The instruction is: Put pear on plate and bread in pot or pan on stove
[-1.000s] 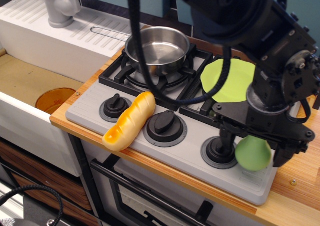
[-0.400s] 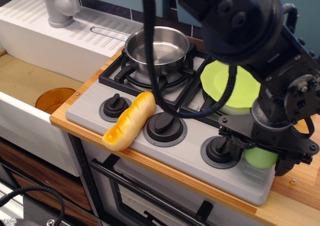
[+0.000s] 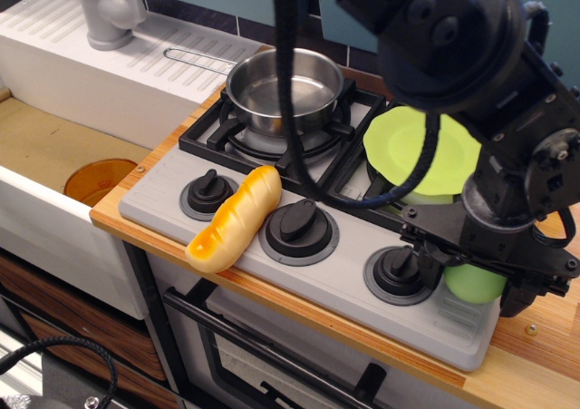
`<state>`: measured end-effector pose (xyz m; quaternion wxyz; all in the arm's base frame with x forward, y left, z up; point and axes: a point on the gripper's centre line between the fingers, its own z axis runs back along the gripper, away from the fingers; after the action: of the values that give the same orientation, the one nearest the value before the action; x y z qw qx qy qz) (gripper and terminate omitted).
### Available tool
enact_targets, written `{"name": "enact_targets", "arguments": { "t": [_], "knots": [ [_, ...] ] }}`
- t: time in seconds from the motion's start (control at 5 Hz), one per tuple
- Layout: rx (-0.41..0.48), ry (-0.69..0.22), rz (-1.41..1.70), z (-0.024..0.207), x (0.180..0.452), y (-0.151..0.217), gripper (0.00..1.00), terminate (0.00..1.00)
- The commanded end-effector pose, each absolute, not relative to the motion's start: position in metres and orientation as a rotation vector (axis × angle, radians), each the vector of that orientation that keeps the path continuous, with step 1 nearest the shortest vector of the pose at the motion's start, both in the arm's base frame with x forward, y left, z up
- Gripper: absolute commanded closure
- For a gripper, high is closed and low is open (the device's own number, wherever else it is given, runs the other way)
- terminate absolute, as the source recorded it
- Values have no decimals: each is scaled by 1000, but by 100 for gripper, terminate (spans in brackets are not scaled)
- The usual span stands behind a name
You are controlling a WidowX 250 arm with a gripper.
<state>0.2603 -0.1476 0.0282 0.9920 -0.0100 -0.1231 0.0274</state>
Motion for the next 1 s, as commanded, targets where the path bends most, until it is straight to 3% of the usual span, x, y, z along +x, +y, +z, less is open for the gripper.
{"name": "enact_targets", "arguments": {
  "t": [0.0, 0.2, 0.4, 0.6, 0.8],
  "knots": [
    [-2, -217, 44, 85, 268, -146, 100, 0],
    [27, -180, 3, 115, 283, -130, 100, 0],
    [47, -173, -35, 129, 313, -114, 100, 0],
    [27, -179, -90, 126, 351, -99, 100, 0],
    [16, -180, -94, 117, 370, -96, 100, 0]
  ]
}}
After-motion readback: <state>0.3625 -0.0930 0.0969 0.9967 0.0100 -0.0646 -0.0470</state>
